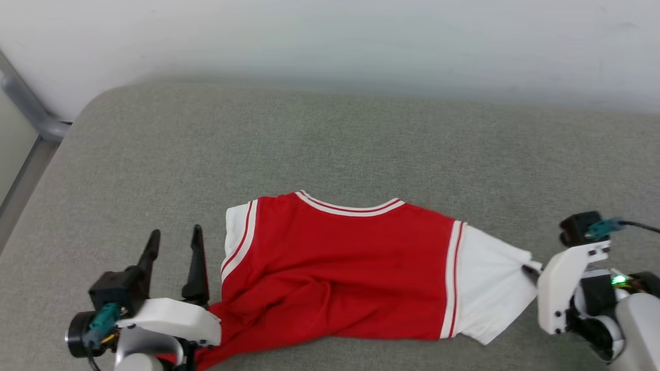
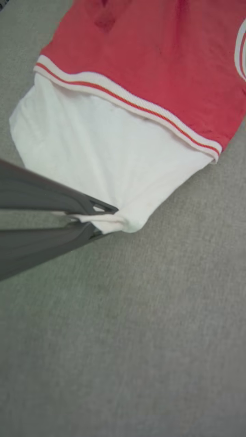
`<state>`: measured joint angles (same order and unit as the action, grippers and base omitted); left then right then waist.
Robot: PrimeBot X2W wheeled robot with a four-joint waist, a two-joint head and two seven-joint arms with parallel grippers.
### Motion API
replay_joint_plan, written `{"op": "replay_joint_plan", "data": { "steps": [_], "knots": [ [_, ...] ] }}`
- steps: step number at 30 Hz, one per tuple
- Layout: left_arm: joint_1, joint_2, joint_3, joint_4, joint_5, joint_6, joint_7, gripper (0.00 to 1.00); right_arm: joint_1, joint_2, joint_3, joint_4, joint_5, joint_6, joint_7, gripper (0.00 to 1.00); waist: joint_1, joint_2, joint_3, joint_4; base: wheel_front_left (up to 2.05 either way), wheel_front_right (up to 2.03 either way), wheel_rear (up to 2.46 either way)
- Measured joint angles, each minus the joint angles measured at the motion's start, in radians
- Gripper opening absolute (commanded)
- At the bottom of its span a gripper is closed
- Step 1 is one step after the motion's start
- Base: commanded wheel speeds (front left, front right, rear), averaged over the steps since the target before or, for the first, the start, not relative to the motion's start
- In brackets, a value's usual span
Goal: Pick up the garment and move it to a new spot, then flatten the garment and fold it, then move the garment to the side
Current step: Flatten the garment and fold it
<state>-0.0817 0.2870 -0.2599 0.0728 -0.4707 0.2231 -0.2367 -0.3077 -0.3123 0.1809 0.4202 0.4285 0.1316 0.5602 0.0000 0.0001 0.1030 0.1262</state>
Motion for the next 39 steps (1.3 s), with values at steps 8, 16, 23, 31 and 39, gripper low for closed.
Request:
{"op": "replay_joint_plan", "data": {
  "steps": [8, 16, 23, 31, 39],
  "knots": [
    [-0.022, 0.103, 0.043, -0.036, -0.067, -0.033, 0.173, 1.0, 0.108, -0.038, -0.14, -0.192, -0.057, 0.0, 0.016, 0.0, 0.0, 0.0, -0.045, -0.035, 0.0, 0.0, 0.0],
    [-0.179, 0.213, -0.013, 0.024, -0.174, -0.161, 0.526, 1.0, 0.17, -0.021, -0.222, -0.349, -0.095, 0.0, 0.086, 0.0, 0.0, 0.0, -0.044, -0.07, 0.0, 0.0, 0.0],
    [-0.37, 0.223, -0.097, 0.172, -0.241, -0.265, 0.777, 1.0, 0.156, 0.002, -0.217, -0.421, -0.108, 0.0, 0.115, 0.0, 0.0, 0.0, 0.02, -0.096, 0.0, 0.0, 0.0],
    [-0.518, 0.195, -0.153, 0.359, -0.277, -0.317, 0.903, 1.0, 0.1, 0.016, -0.193, -0.449, -0.115, 0.0, 0.115, 0.0, 0.0001, 0.0, 0.113, -0.137, 0.0, 0.0, 0.0],
    [-0.593, 0.174, -0.213, 0.509, -0.29, -0.33, 1.034, 0.46, 0.08, 0.021, -0.192, -0.444, -0.118, 0.0, 0.103, 0.0, -0.0001, 0.0, 0.17, -0.171, 0.0, 0.0, 0.0]
  ]
}}
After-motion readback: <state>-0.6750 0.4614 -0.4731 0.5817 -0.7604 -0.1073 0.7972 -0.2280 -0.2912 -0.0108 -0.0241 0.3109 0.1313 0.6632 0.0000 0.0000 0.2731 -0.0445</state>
